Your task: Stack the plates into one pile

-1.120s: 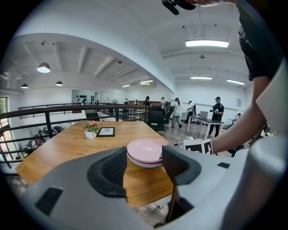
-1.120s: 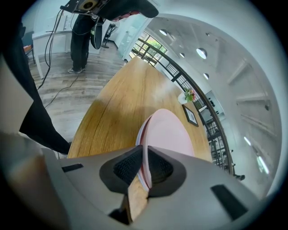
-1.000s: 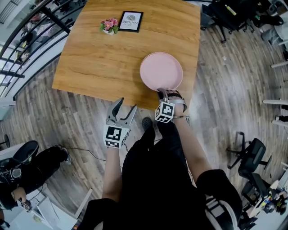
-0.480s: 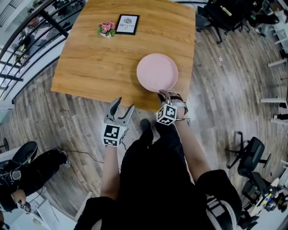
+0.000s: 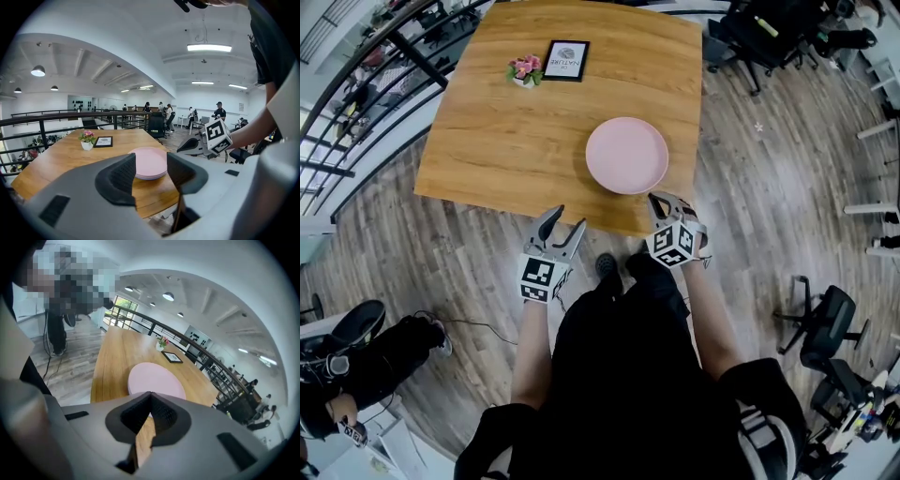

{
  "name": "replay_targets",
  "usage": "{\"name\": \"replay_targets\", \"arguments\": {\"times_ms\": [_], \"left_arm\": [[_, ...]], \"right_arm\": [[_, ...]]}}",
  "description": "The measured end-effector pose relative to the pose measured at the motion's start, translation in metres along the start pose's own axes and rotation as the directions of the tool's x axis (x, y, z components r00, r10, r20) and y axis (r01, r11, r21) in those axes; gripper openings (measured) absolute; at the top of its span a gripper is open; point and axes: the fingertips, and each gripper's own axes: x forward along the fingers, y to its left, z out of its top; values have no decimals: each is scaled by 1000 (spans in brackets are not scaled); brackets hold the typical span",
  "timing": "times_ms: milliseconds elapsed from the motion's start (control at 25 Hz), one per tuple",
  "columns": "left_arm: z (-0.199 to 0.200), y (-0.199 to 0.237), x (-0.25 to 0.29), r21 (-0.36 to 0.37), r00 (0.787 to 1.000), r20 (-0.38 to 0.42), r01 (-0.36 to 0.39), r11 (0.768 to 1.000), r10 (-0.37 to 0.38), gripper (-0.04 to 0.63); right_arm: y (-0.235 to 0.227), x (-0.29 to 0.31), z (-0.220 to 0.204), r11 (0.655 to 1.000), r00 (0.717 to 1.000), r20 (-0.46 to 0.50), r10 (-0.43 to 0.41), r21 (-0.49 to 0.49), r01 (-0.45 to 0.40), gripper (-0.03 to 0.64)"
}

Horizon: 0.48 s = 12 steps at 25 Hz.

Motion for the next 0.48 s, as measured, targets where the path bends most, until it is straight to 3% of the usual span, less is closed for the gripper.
{"name": "replay_targets", "arguments": {"times_ms": [120,280,480], "left_arm": [[3,-2,-3,13,1000,2,2,1000,-2,194],[13,-5,-6,27,1000,14,19,999,-19,89],[24,-9,-8,49,999,26,40,998,-42,42]], "right_arm": [[-13,-10,0,996,1000,8,-2,91,1,9],[-32,-28,3,984,1000,20,-9,181,6,9],[-47,-52,13,983,998,61,-35,182,24,9]]}}
